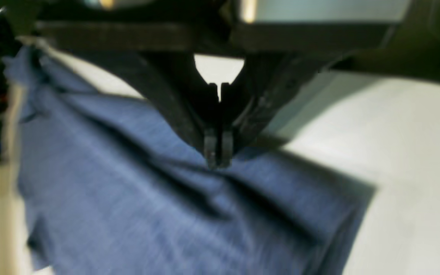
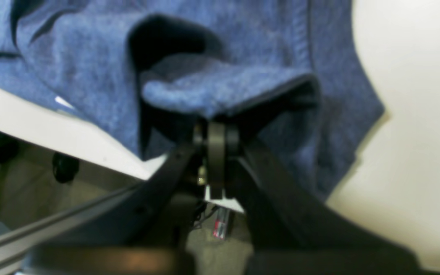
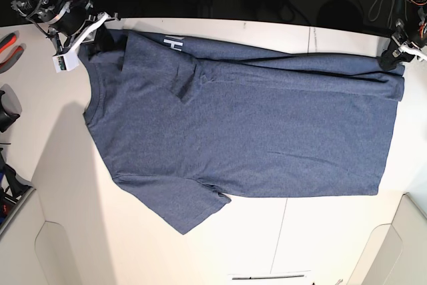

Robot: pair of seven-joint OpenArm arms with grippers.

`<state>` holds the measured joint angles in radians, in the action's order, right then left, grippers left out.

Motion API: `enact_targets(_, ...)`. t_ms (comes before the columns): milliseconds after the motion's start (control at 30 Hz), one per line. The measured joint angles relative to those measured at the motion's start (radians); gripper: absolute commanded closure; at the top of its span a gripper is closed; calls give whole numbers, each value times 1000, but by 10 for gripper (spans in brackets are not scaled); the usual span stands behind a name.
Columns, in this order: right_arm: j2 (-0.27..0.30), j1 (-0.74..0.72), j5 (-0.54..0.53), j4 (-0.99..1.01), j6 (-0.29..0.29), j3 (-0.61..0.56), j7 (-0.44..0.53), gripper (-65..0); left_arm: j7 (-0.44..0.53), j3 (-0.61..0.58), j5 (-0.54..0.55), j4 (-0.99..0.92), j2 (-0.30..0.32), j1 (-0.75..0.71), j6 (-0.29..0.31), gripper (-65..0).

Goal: Layout the t-shirt on the table in an organized manner, then fold the t-shirt properly
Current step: 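Lower the folded edge and pull both grippers back to smooth it, then release and move both grippers to the shirt's hem corners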

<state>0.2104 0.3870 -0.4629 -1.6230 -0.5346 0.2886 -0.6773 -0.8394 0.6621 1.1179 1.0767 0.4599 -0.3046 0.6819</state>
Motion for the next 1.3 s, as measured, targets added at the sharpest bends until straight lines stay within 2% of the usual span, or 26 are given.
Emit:
enact_targets(233, 0, -15, -6, -98, 0, 62, -1, 0, -263, 85, 230, 123, -3, 0, 2, 0)
enact_targets(300, 0, -13, -5, -135, 0, 99, -3, 0, -279, 131, 264, 178, -2, 0, 4, 0)
enact_targets(400, 0, -19, -19, -183, 0, 159, 0, 0, -256, 174, 252, 250, 0, 3, 4, 0)
enact_targets(500, 0, -63, -39, -187, 1, 193, -4, 0, -138, 170, 142, 281, 0, 38, 3, 0)
enact_targets(600, 0, -136, -28, -185, -4, 189, -4, -192, 29, 140, -16, 283, 0, 101, 5, 0)
enact_targets(667, 0, -196, 10, -172, -7, 173, 7, -217, 82, 100, -108, 283, 2, 137, 3, 0)
enact_targets(733, 0, -265, 35, -132, -9, 154, 8, -218, 89, 35, -160, 283, 8, 161, 4, 0)
enact_targets(767, 0, -301, 45, -101, -12, 143, 8, -232, 90, -2, -179, 283, 11, 170, 4, -31)
enact_targets(833, 4, -378, 66, 5, -13, 116, 12, -277, 89, -76, -220, 283, 20, 186, 5, -155)
enact_targets(900, 19, -465, 75, 157, -10, 85, 12, -312, 104, -142, -262, 283, 20, 200, 6, -216)
enact_targets(967, 37, -555, 76, 324, -10, 57, 20, -332, 152, -200, -306, 283, 19, 202, 9, -217)
enact_targets(1100, 79, -741, 80, 623, -11, 23, 59, -332, 212, -267, -425, 282, 19, 197, 11, -217)
enact_targets(1300, 94, -964, 72, 943, -38, 1, 118, -332, 227, -270, -436, 283, 14, 200, 8, -217)
